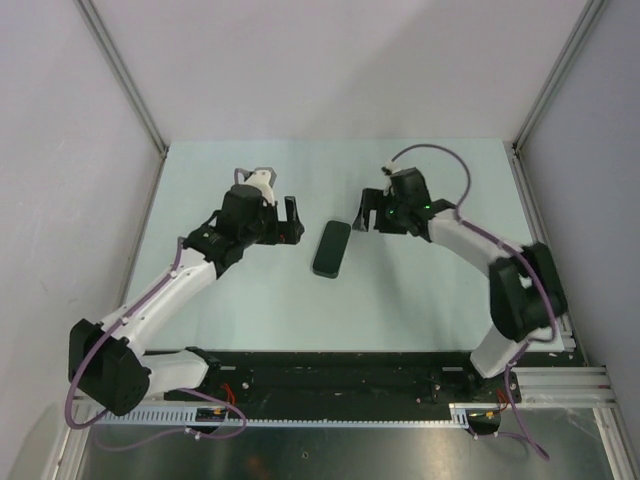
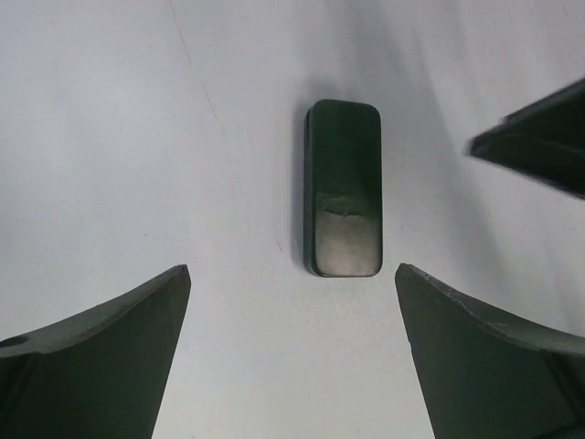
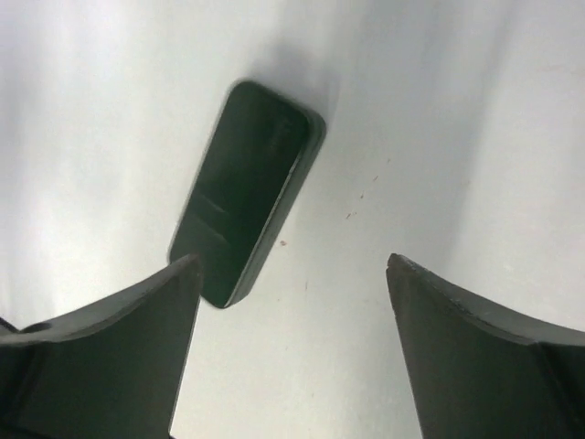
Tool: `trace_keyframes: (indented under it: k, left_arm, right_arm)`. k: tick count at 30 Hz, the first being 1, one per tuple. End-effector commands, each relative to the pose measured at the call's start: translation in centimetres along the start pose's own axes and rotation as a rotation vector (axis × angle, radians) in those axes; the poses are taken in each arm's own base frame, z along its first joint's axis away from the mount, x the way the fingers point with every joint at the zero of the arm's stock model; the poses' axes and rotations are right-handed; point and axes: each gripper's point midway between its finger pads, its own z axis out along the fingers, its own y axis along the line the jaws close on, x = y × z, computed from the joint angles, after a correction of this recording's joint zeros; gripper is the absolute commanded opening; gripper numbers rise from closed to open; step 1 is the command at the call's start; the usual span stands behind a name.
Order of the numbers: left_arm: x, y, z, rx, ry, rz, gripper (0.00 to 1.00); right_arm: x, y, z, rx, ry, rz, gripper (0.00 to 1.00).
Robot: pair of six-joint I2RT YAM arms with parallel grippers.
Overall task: Organize the sunglasses
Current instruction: Move the case with the sunglasses to the center of the board, then reset both arms
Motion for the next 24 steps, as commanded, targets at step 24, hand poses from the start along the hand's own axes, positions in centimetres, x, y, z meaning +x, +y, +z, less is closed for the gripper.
trace_keyframes:
  k: [24]
  left_arm:
    - [-11.6,1.5,-13.5,-0.130,-0.398,0.083,1.00]
  right_arm:
    - [-8.2,-0.8,-35.9,0.276,-0.874,0.052,1.00]
